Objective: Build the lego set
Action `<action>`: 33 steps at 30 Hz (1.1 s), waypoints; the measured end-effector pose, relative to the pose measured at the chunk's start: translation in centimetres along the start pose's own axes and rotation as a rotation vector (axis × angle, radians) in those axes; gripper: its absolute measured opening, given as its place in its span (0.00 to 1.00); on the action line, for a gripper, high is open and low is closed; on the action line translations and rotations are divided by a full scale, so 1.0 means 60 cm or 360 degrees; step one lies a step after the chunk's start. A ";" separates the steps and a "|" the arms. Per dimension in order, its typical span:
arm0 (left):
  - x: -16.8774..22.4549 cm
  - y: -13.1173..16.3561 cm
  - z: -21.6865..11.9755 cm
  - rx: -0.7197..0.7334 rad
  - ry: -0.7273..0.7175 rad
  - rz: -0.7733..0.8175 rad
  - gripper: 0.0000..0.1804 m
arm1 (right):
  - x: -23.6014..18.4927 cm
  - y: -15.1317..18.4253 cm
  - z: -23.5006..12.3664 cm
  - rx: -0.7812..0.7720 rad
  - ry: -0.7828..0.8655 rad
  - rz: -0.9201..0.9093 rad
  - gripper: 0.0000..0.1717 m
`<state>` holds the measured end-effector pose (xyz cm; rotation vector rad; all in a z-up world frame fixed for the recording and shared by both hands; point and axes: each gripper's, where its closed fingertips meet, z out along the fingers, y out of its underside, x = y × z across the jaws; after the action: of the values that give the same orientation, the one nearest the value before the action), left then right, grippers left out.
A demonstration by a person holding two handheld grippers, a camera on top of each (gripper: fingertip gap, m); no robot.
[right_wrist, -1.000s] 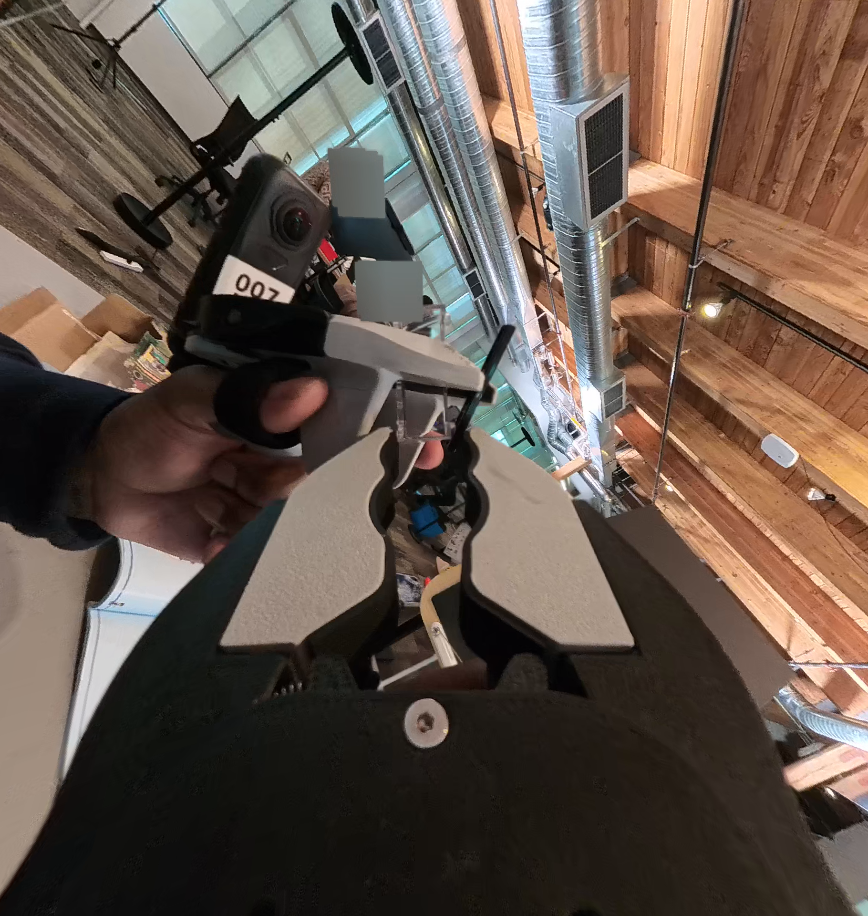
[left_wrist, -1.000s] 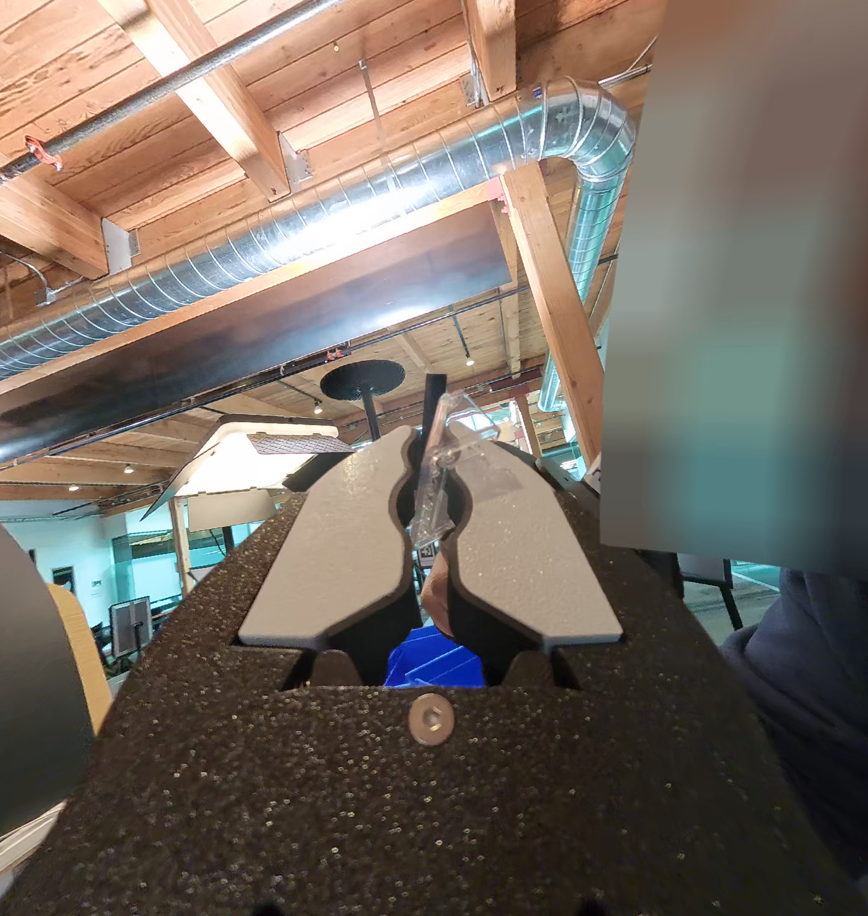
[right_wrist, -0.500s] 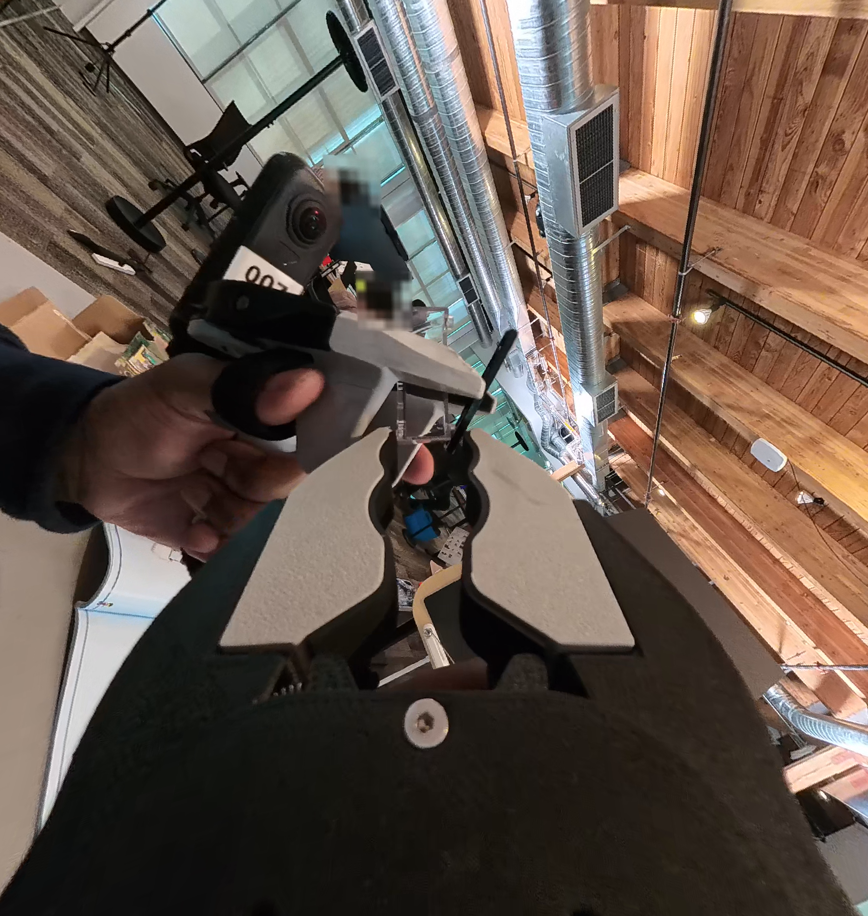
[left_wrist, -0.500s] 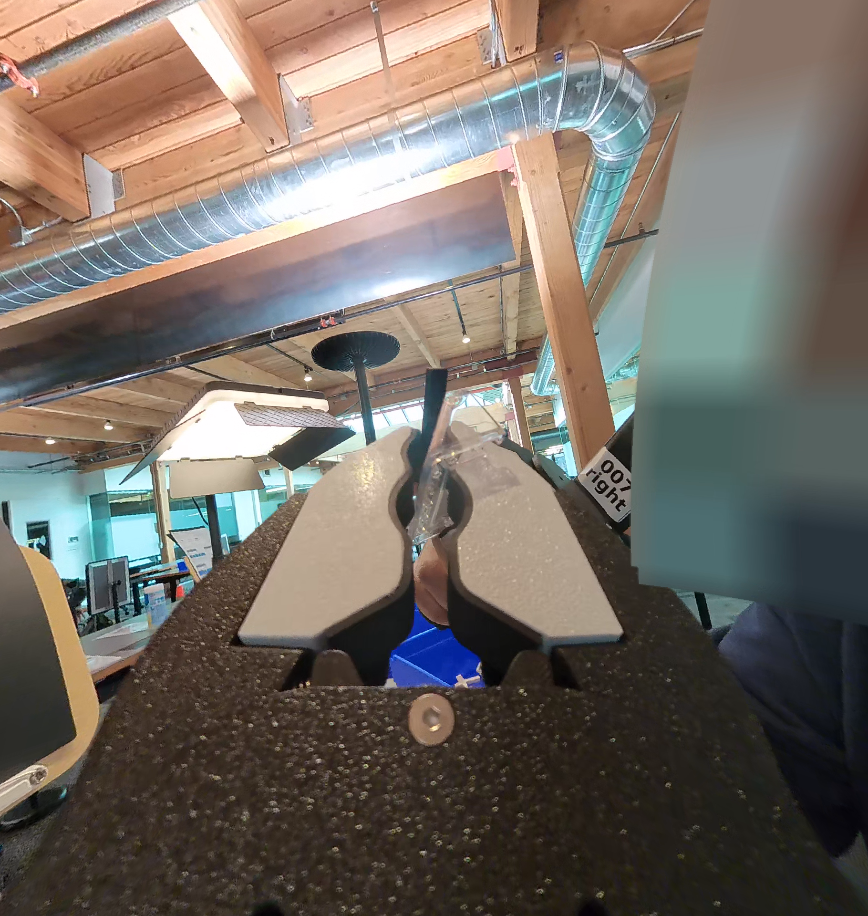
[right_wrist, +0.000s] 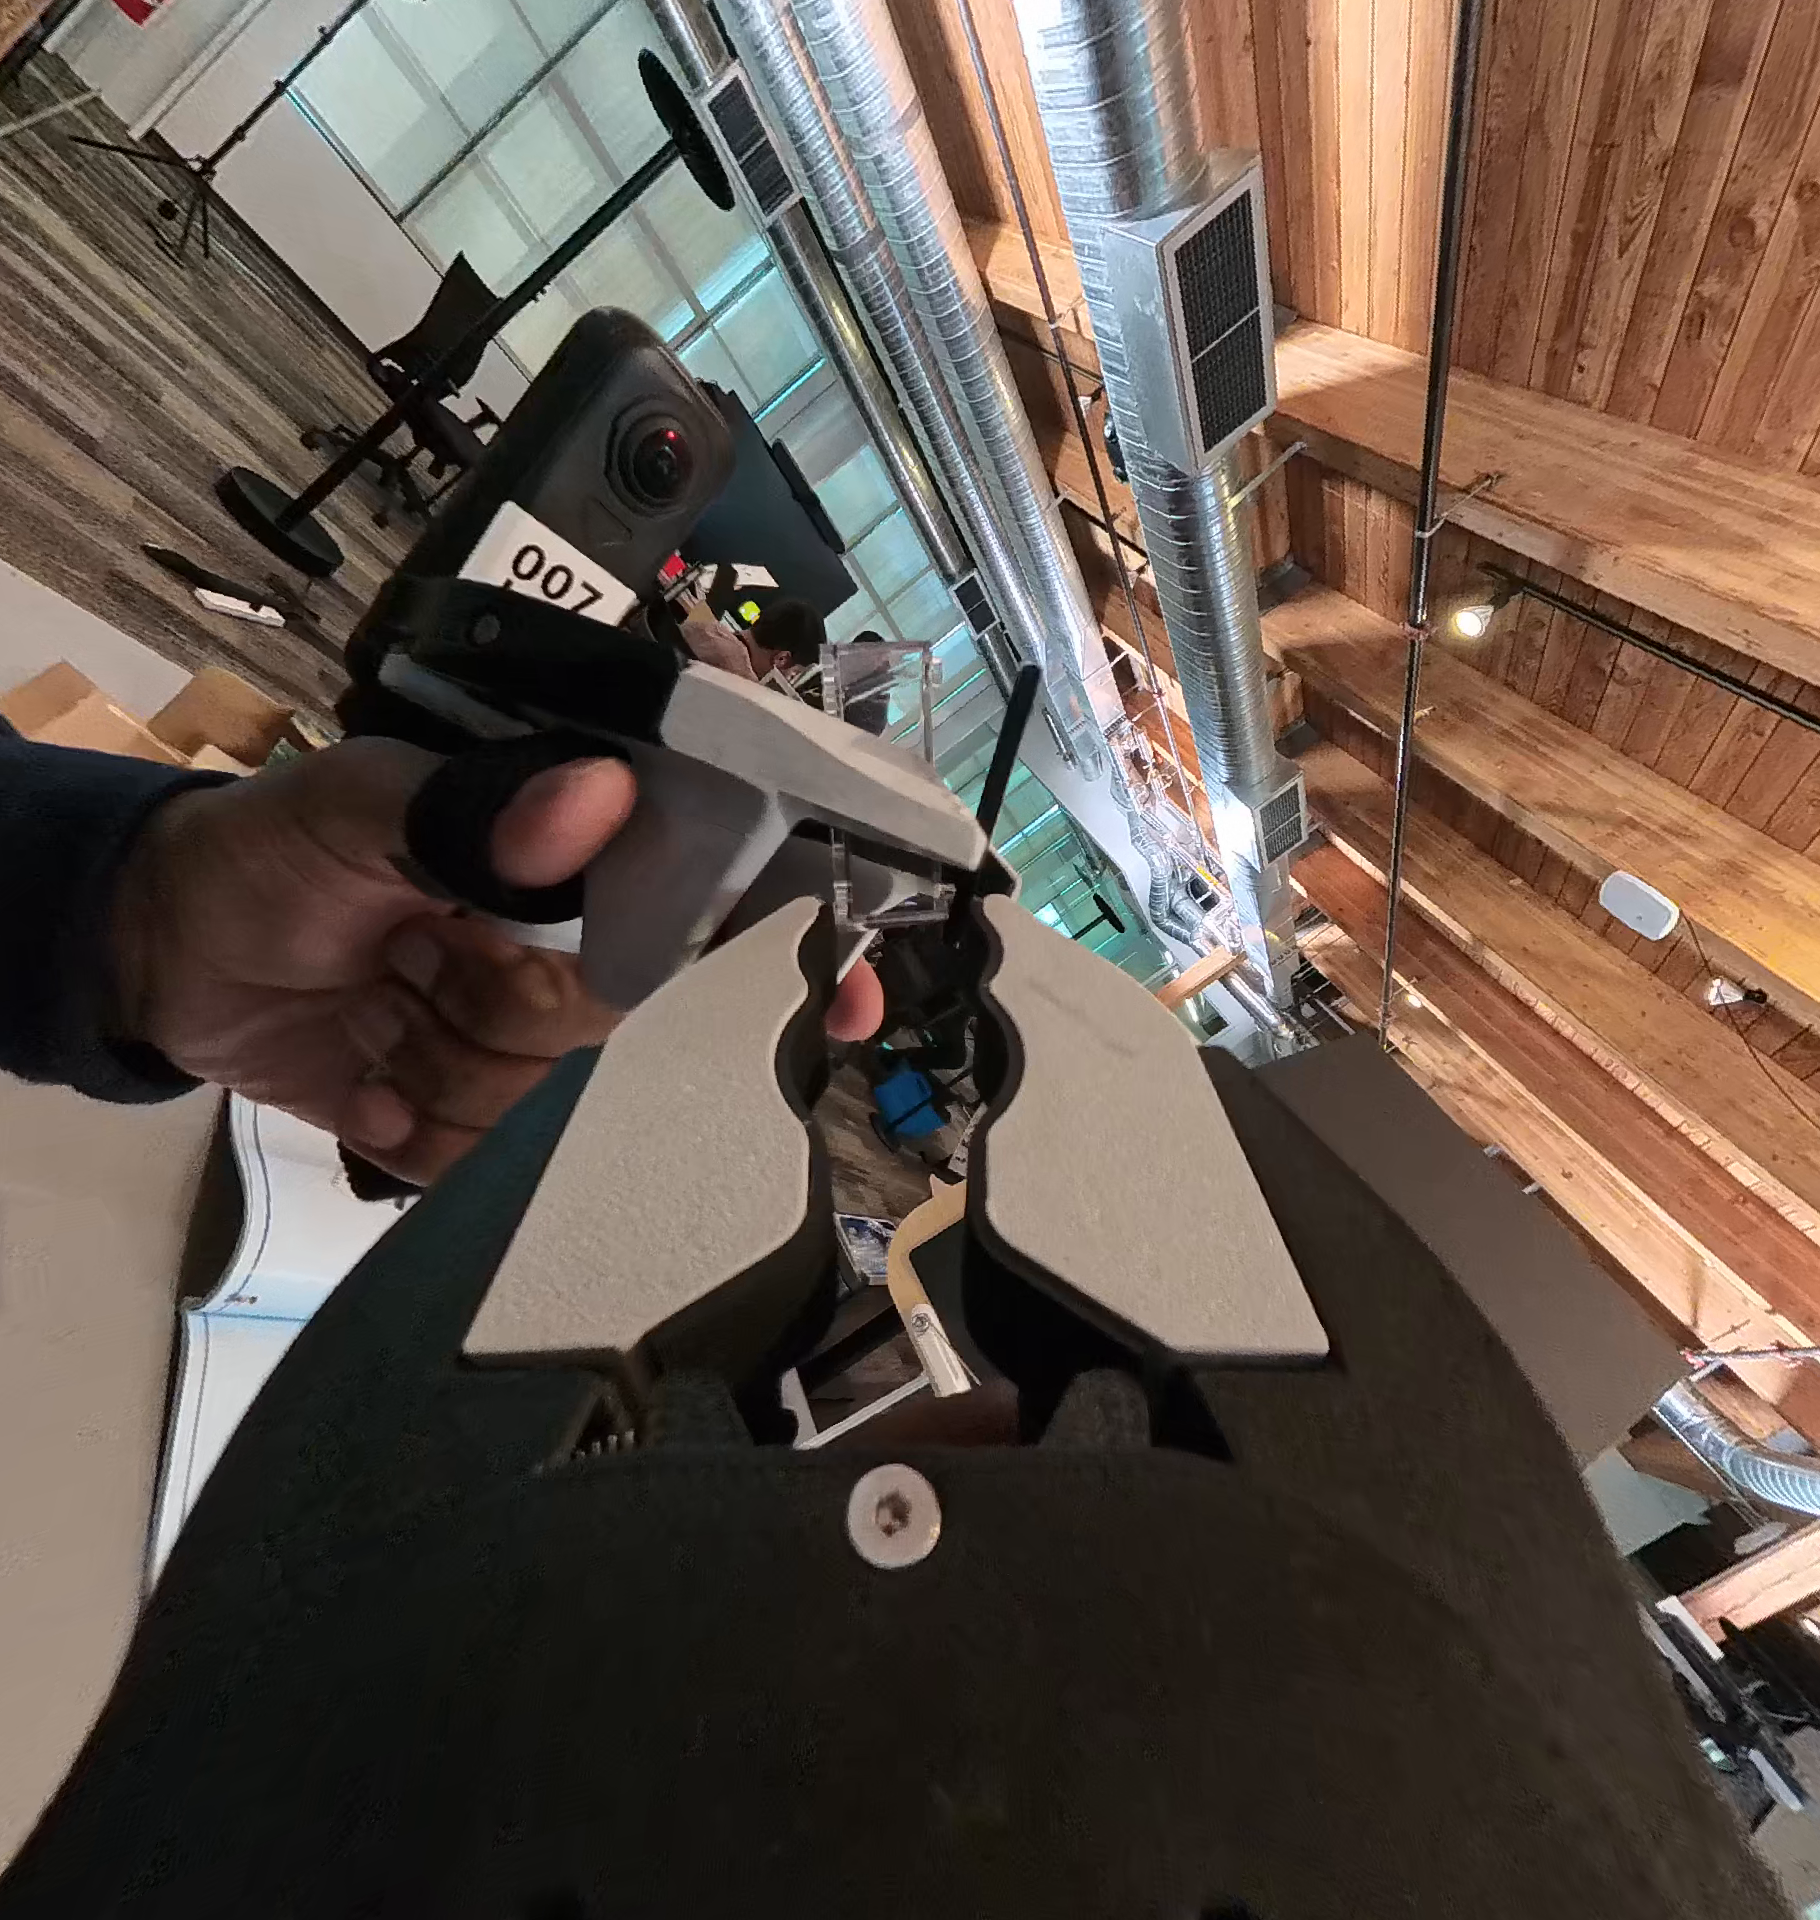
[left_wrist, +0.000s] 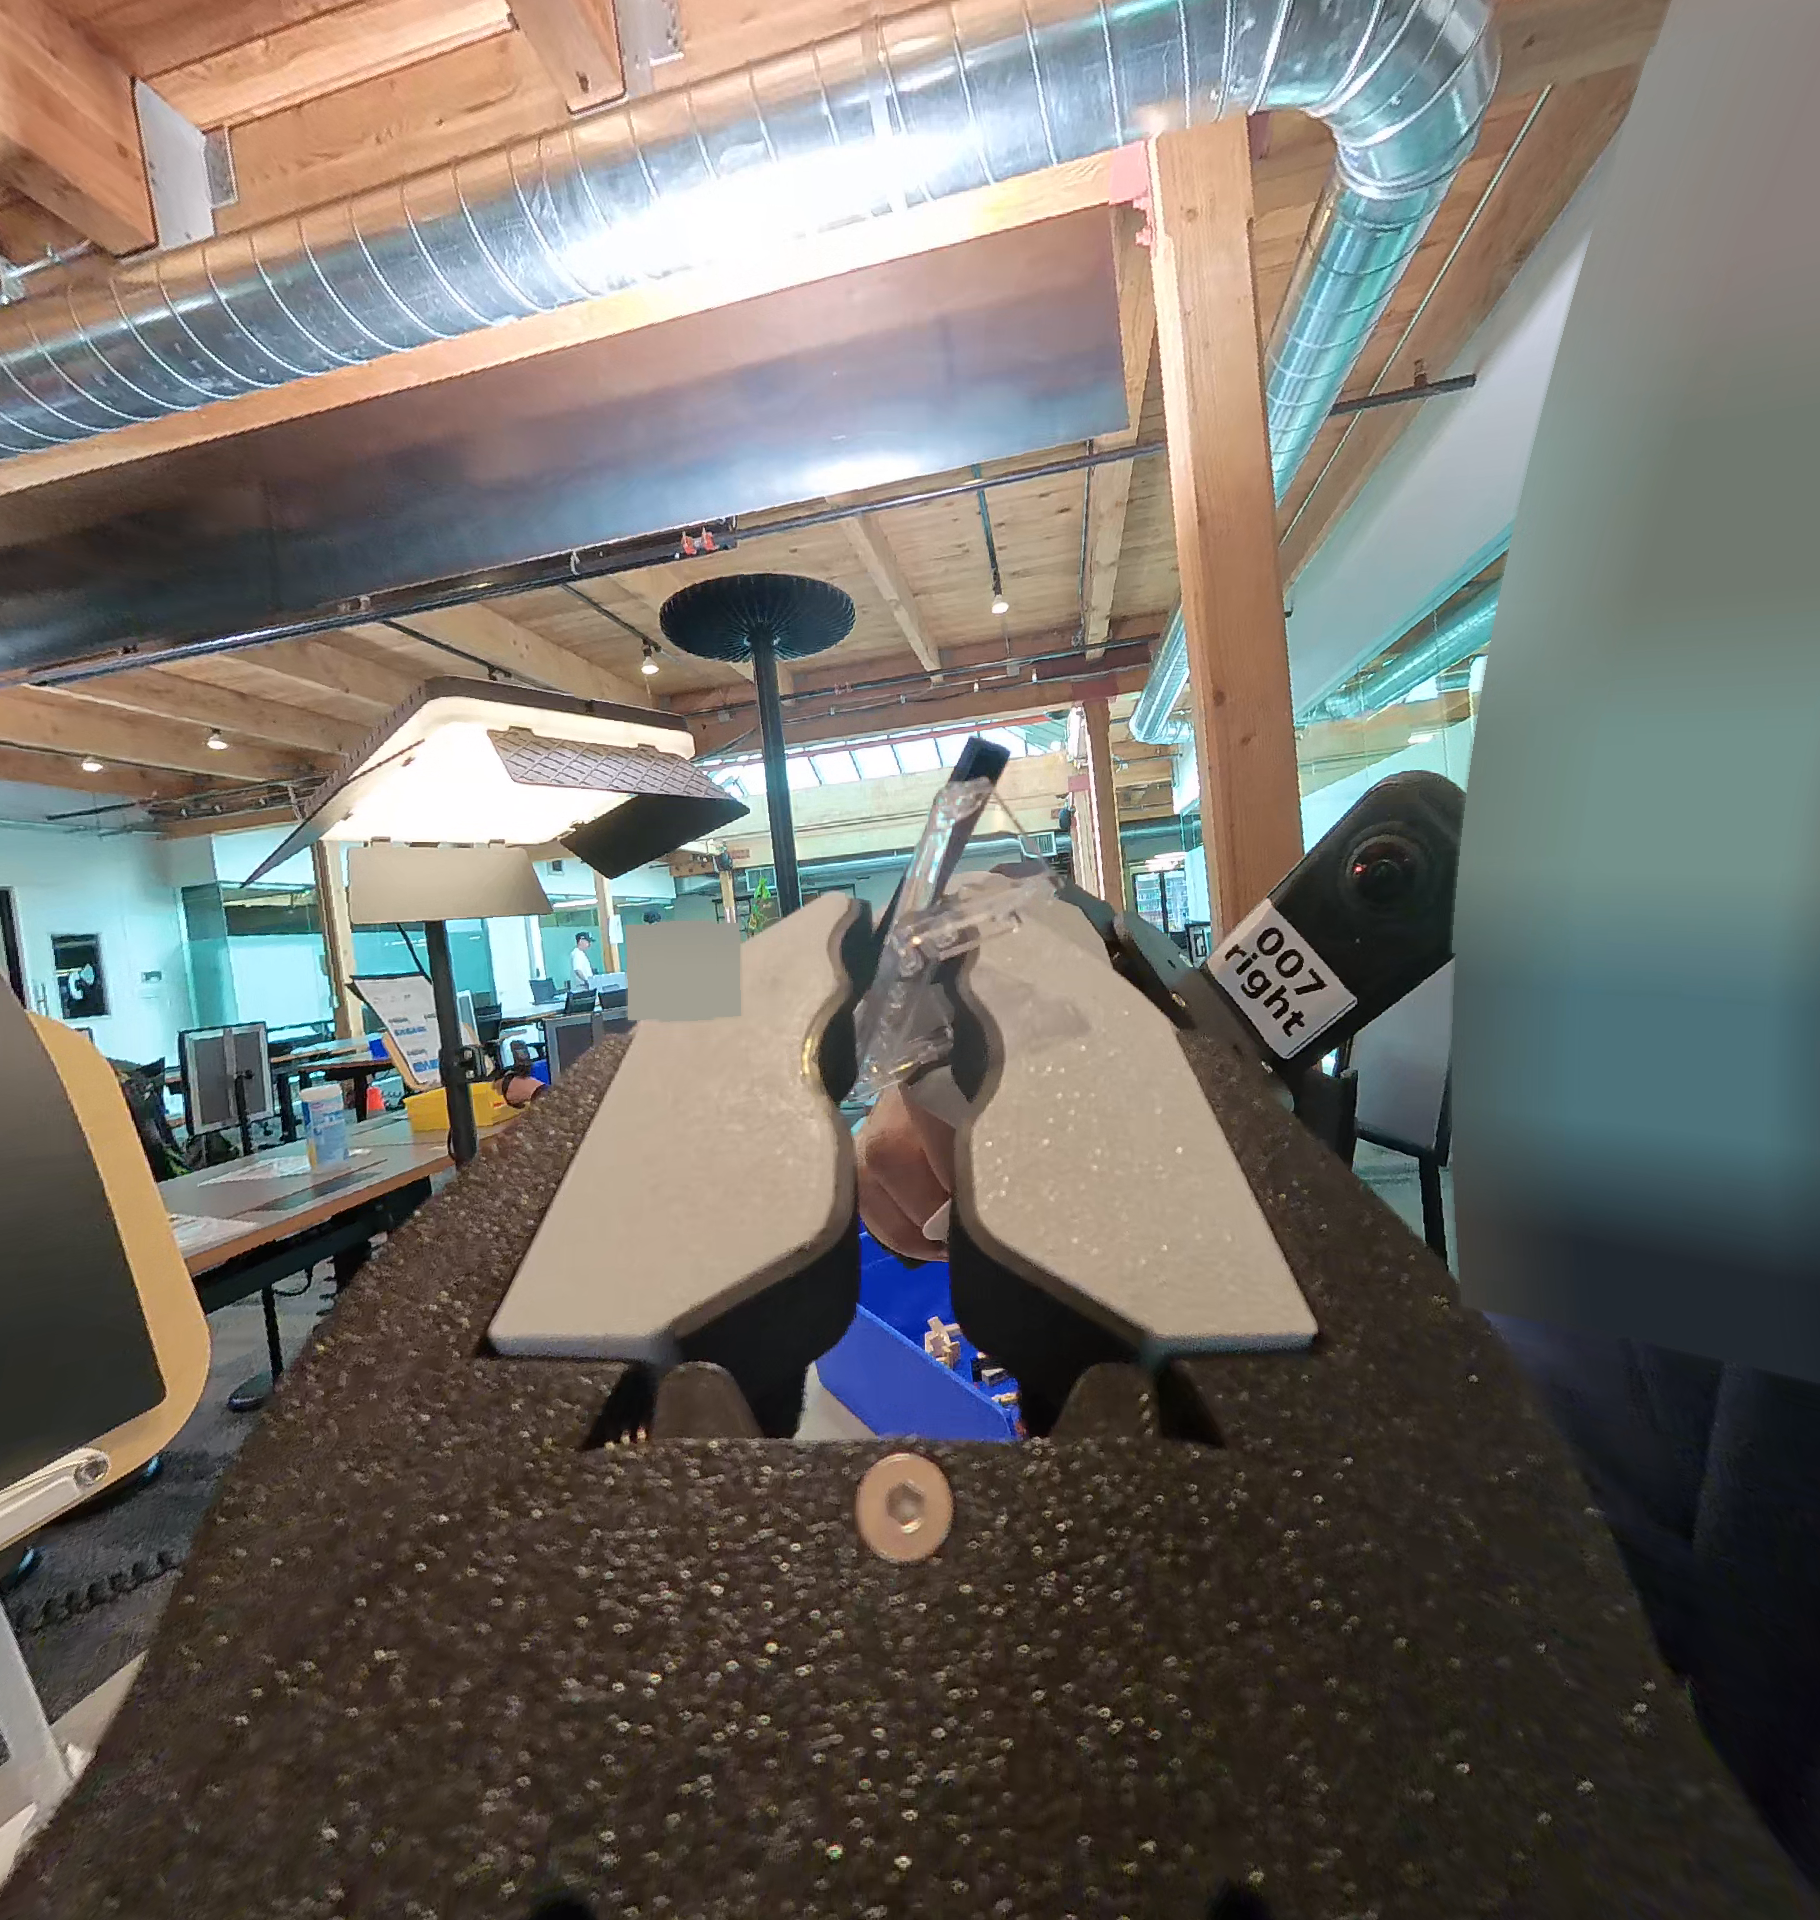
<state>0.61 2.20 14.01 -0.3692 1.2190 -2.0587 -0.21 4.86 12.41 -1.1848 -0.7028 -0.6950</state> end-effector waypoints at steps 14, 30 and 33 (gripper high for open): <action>-0.002 0.002 -0.001 -0.0211 -0.0106 0.0231 0.12 | 0.024 0.004 -0.011 -0.0008 0.0045 0.0088 0.13; -0.013 0.015 -0.007 -0.0457 -0.0244 0.0414 0.04 | 0.014 0.010 -0.017 -0.0040 -0.0041 0.0057 0.13; -0.012 0.021 -0.008 -0.0511 -0.0236 0.0437 0.04 | 0.011 0.011 -0.020 -0.0035 -0.0069 0.0040 0.13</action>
<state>1.38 2.60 12.79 -0.4657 1.4244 -1.5783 0.87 3.78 12.29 -1.2299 -0.7171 -0.6594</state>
